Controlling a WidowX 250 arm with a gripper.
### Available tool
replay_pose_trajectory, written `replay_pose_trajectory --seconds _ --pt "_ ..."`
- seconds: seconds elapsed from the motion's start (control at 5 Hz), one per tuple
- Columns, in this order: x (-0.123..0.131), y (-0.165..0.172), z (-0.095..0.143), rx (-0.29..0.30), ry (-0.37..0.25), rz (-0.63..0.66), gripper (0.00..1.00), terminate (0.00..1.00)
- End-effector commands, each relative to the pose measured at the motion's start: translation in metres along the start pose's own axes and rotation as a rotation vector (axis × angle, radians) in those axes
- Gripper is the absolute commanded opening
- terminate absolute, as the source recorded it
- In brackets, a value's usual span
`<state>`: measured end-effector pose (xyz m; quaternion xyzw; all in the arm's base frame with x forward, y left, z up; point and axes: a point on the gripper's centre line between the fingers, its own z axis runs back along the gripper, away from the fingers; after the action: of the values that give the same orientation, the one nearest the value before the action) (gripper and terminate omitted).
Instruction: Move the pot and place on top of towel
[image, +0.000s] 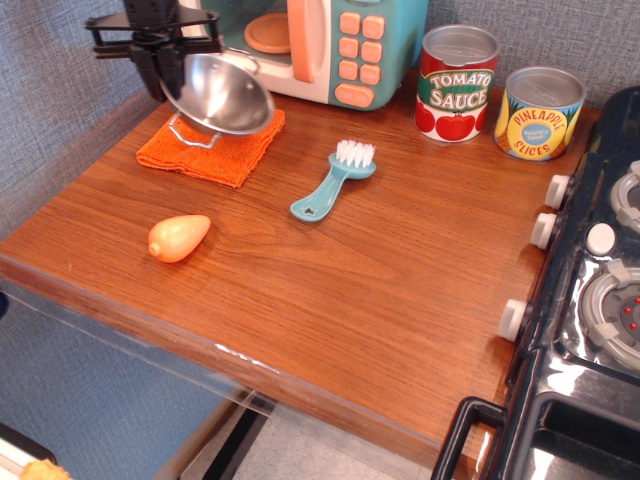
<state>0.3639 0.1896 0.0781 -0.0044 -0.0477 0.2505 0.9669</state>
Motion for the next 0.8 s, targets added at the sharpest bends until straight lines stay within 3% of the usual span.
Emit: replay_pose_trajectory --seconds 0.0,0.4,0.6 --pt "0.007 0.016 0.009 0.029 -0.026 0.034 0.00 0.00" --pt "0.009 0.011 -0.004 0.051 -0.004 0.040 0.00 0.00" --pt "0.007 0.014 -0.006 0.055 0.009 0.063 1.00 0.00"
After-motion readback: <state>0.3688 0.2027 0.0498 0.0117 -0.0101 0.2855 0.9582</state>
